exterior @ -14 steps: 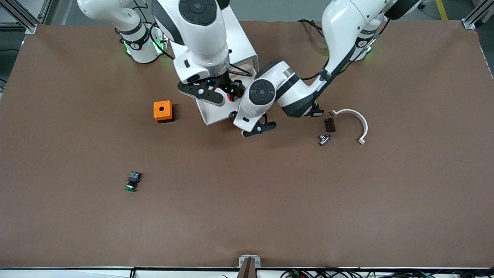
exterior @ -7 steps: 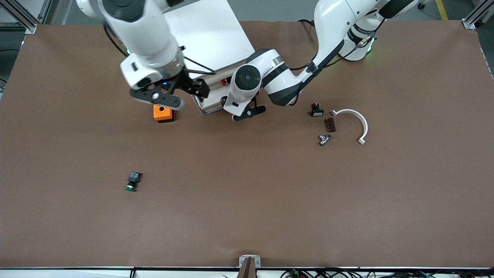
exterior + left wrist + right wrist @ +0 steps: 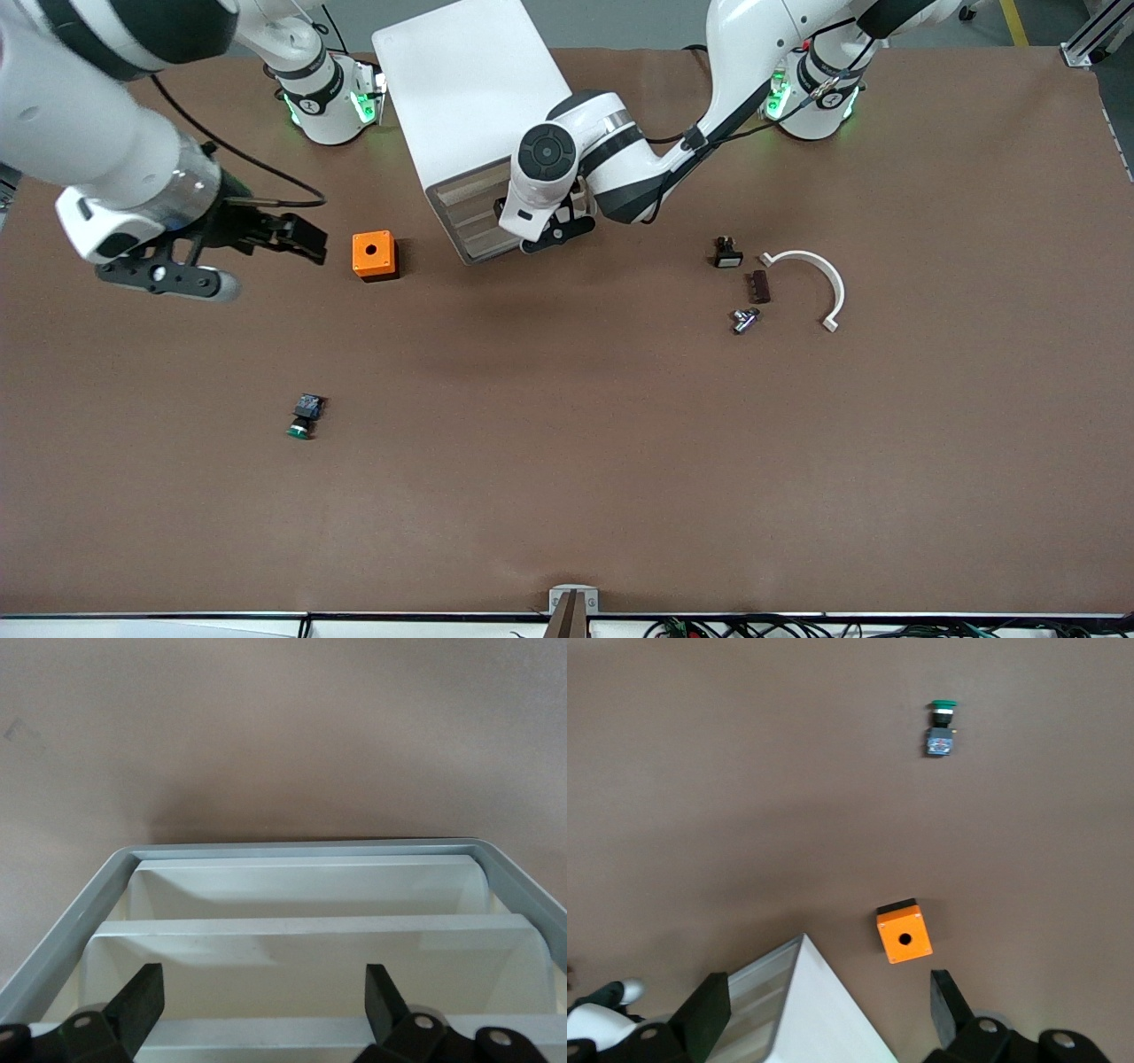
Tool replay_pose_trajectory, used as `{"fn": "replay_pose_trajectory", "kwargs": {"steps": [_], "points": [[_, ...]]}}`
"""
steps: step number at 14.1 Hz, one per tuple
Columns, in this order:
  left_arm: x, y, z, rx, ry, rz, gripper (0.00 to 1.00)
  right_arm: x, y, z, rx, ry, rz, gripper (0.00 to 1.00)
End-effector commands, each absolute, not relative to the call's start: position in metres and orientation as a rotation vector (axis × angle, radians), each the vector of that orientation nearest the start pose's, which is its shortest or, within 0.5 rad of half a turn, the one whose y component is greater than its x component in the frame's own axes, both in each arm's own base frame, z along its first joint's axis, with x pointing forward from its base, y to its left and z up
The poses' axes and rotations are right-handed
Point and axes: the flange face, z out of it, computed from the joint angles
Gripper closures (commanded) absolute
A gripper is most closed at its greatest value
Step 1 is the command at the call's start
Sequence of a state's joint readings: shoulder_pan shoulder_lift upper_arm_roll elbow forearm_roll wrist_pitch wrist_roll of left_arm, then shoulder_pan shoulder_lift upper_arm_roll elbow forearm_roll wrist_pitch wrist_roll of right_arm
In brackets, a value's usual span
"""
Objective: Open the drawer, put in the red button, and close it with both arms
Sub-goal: 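Push the drawer shut with the left gripper while the right gripper withdraws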
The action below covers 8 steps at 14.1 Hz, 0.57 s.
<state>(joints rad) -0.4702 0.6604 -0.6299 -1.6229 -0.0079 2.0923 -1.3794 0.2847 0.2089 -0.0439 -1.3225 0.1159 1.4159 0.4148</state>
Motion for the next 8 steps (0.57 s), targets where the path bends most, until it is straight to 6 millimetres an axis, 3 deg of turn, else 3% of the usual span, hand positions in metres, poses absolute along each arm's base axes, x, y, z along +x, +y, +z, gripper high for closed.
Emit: {"fn": "replay_pose_trajectory", "kwargs": {"steps": [1,2,4,7,8], "points": [[0.362,-0.573,0.305,-3.077,-0.665,0.617,0.00,0.587,0.122,0.609,-3.061,0.238,0.234,0.00],[0.370,-0.571,0.308,-3.082,-0.686,0.607,0.00,0.591,0.108,0.607,-3.069,0.243,0.233,0.00],[0.407,-0.552,0.326,-3.106,-0.777,0.562,0.00,0.596,0.073,0.604,-3.134,0.131,0.219,0.00],[0.475,-0.492,0.362,-3.119,-0.943,0.427,0.00,0.602,0.016,0.602,-3.124,0.047,0.219,0.00],[0.496,-0.471,0.374,-3.122,-0.976,0.342,0.00,0.602,0.005,0.600,-3.125,0.045,0.226,0.00]]}}
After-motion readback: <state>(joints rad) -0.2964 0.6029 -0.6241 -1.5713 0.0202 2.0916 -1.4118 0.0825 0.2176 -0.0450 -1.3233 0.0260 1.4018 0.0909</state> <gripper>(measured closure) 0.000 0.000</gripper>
